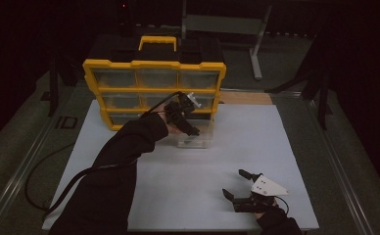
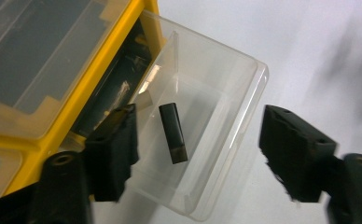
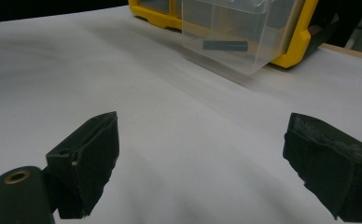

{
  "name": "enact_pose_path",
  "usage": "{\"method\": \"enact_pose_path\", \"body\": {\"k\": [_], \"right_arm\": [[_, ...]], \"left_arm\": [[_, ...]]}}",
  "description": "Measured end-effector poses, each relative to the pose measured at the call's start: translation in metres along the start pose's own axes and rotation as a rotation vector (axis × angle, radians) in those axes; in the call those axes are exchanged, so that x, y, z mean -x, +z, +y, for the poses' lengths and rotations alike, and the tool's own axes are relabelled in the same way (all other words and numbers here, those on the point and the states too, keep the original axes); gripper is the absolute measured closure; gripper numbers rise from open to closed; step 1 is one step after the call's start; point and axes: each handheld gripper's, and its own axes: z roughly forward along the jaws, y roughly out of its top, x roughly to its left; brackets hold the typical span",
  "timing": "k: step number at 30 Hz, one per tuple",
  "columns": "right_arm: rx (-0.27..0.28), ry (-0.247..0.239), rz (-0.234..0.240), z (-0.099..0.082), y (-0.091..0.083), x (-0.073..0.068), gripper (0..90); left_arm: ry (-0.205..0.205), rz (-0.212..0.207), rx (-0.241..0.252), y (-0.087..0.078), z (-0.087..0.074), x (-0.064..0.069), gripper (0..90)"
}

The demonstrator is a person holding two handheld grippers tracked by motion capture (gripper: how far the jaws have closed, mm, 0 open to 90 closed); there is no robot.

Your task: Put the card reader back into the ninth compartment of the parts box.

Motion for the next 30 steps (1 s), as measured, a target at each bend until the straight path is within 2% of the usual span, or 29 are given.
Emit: {"method": "enact_pose_path", "body": {"k": [2, 5, 7, 9, 11, 18, 23, 30], "right_arm": [[0.000, 0.001, -0.002, 0.000, -0.001, 0.000, 10.6], [0.000, 0.001, -0.005, 0.000, -0.001, 0.000, 10.6], [-0.001, 0.004, -0.003, 0.000, -0.001, 0.001, 10.6], [0.002, 0.003, -0.004, 0.001, -0.001, 0.000, 10.6], [-0.002, 0.001, -0.006, 0.000, -0.001, 0.000, 10.6], [-0.002, 0.001, -0.010, 0.001, -0.001, 0.000, 10.6], [-0.003, -0.003, -0.007, 0.001, 0.000, 0.000, 10.6], [-0.003, -0.004, -0.010, 0.001, -0.001, 0.000, 10.6]], "left_arm": [[0.009, 0.001, 0.001, -0.002, -0.001, 0.002, 23.4], [0.001, 0.002, 0.017, -0.007, -0.003, 0.004, 16.2], [0.001, -0.013, 0.025, -0.011, -0.004, 0.004, 15.1], [0.006, -0.035, 0.028, -0.015, -0.006, 0.005, 6.0], [-0.005, -0.044, 0.032, -0.017, -0.008, 0.004, 1.9], [0.019, -0.072, 0.042, -0.021, -0.019, 0.004, 0.7], [0.016, -0.085, 0.053, -0.020, -0.025, 0.004, 0.6], [0.008, -0.080, 0.077, -0.022, -0.034, 0.004, 0.4]]}}
